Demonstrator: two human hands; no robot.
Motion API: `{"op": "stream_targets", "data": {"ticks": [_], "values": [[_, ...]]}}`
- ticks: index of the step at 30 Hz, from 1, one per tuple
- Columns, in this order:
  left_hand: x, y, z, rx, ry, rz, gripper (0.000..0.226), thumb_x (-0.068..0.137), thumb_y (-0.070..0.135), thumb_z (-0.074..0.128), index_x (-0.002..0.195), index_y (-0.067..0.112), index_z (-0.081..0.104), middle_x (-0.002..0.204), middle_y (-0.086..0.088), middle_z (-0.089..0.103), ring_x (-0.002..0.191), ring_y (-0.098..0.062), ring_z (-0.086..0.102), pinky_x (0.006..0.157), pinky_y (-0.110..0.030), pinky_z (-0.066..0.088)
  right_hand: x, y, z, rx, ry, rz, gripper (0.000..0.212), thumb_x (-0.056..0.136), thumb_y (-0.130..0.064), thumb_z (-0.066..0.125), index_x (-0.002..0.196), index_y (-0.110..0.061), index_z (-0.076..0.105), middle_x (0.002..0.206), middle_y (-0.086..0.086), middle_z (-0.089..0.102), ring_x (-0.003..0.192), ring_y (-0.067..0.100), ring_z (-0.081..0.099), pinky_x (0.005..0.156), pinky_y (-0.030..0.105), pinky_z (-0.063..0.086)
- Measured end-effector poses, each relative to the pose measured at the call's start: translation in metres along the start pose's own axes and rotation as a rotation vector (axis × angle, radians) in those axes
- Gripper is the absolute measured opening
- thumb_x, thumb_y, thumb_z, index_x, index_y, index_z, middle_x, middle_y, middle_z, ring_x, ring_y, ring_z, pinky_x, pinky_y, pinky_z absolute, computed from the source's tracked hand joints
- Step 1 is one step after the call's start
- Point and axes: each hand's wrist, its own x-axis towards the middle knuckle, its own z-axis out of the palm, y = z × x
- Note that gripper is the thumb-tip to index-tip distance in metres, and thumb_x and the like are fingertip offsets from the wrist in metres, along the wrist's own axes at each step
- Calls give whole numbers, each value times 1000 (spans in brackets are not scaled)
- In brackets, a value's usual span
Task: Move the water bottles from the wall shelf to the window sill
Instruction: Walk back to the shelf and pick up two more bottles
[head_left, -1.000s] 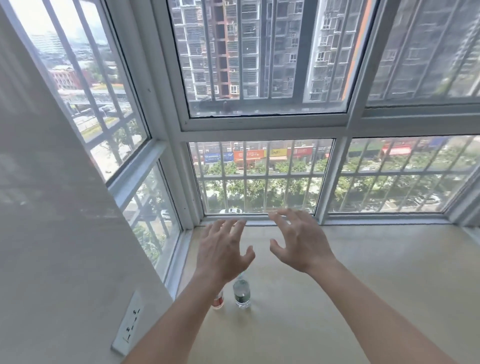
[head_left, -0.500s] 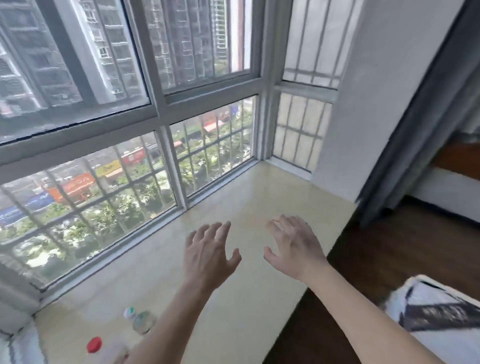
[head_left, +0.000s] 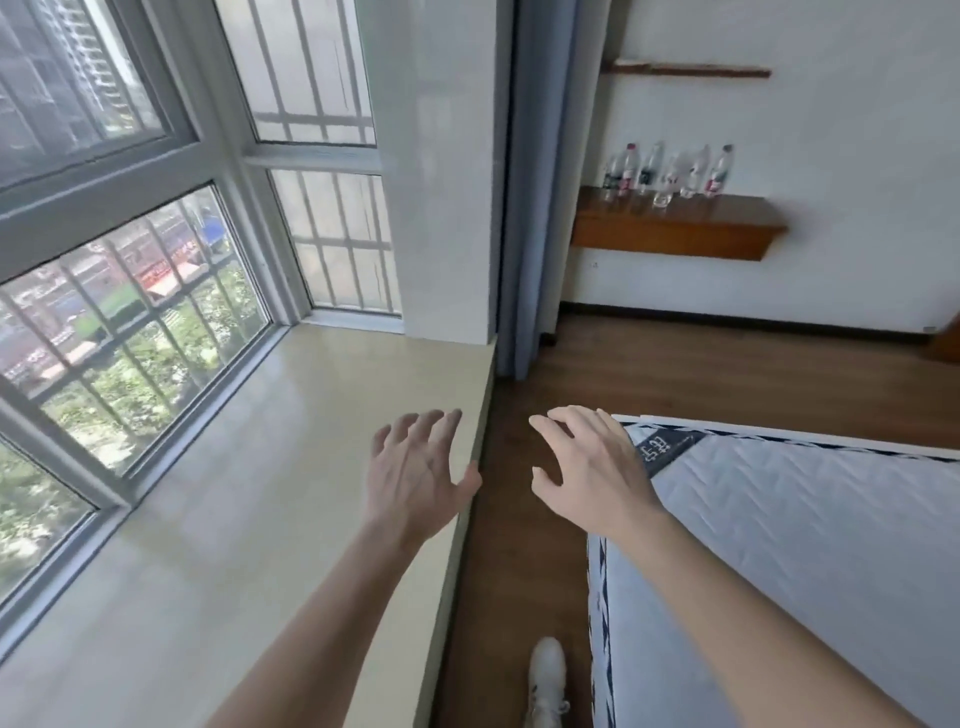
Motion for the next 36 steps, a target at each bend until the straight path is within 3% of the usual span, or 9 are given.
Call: {"op": "stream_targets", "data": {"ticks": [15,18,36], "values": [[190,73,84,-5,-33,167,63,83,57,46,138,27,48,132,4,60,121,-26,55,102,-42,41,117,140,52,41,18,150,54,81,-45,52,129,-19,60,124,4,62,121,24,54,104,46,42],[247,92,102,-13,-37,172,65,81,58,40,137,27,50,131,4,60,121,-25,55,102,-43,42,157,179,62,62,18,178,53,81,-44,55,127,-20,60,122,2,62,119,24,55,103,45,43],[481,158,184,3,-43,193,63,82,56,46,136,26,51,128,5,61,116,-24,57,98,-42,46,338,342,114,82,19,224,52,80,-44,56,127,-22,58,121,0,61,119,22,55,106,45,43]]}}
